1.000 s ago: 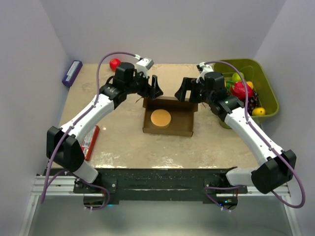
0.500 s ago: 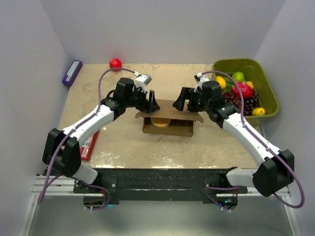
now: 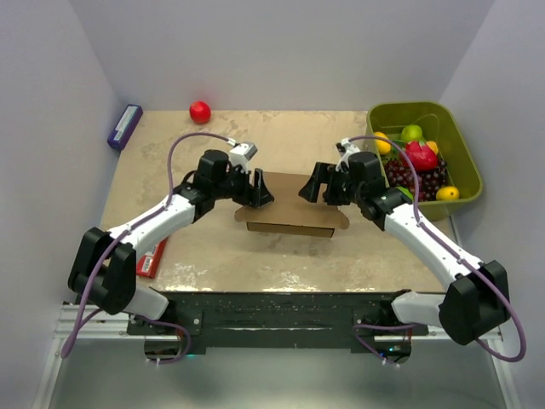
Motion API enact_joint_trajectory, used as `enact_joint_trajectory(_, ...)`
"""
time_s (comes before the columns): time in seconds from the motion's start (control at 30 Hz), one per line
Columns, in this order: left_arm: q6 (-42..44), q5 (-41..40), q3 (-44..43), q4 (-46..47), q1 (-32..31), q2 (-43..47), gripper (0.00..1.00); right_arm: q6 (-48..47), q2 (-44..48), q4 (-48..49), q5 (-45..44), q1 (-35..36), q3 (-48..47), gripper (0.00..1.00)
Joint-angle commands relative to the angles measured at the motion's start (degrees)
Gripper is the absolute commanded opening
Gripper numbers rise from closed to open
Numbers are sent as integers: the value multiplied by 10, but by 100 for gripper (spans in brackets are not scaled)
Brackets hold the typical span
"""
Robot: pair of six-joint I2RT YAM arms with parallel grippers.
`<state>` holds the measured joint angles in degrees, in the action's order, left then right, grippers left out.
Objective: Fold the paper box
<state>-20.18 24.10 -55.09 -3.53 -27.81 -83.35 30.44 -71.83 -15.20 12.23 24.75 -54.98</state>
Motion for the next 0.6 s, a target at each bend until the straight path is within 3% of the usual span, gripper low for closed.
enact_joint_trajectory(0.0, -25, 13, 31, 56, 1, 24, 73, 15, 15, 26, 18, 1, 16, 88)
enact_joint_trajectory(0.57, -93, 4, 140, 151, 0, 40, 71, 41, 20, 67, 24, 2, 98, 87)
